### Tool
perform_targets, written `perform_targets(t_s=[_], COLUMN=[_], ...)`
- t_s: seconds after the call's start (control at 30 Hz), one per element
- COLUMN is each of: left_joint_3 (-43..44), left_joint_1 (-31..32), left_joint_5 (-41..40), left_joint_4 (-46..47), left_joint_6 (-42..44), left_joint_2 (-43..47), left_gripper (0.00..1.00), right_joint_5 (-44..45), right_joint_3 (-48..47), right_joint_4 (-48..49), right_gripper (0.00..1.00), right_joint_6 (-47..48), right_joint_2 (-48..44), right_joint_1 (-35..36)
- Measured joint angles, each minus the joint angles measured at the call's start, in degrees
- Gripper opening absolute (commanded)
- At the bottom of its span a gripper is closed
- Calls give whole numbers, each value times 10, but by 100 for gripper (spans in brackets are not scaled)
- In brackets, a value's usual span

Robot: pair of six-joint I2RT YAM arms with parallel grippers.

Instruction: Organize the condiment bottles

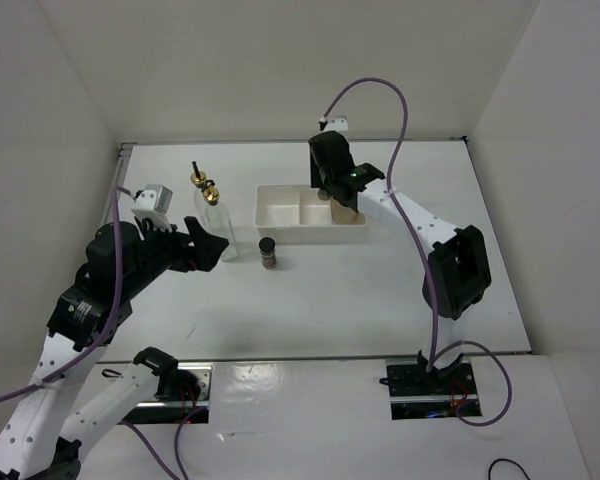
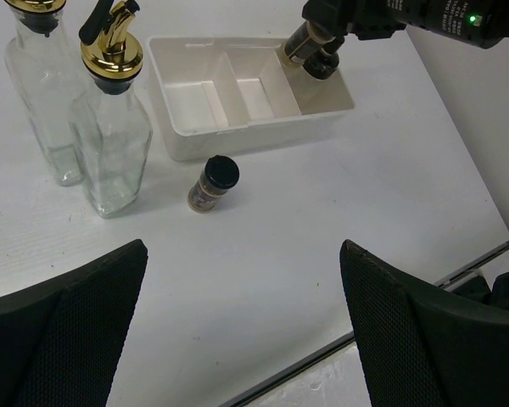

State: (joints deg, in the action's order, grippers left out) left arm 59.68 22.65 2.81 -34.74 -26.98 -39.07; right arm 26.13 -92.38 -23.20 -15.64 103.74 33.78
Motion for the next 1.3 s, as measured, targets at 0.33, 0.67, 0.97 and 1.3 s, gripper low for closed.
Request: perform_targets(t_s=[0.33,0.67,0.97,1.3], left_joint_3=[0,0,0,0], left_joint_1=[0,0,0,0], left_joint_5=[-14,-19,-21,-22], left_joint_4=[0,0,0,0], left_joint_6=[0,0,0,0], left_joint_2=[-17,-27,-33,-31], left_gripper=[100,100,100,100], right_joint_5=[-26,-31,-31,-17], right_joint_3=[-25,-33,-38,-45], right_joint_4=[29,50,78,95], right_gripper=[2,2,2,18], right_joint_6=[6,8,16,19], right_joint_2=[64,135,163,186], right_joint_1=[1,13,22,23])
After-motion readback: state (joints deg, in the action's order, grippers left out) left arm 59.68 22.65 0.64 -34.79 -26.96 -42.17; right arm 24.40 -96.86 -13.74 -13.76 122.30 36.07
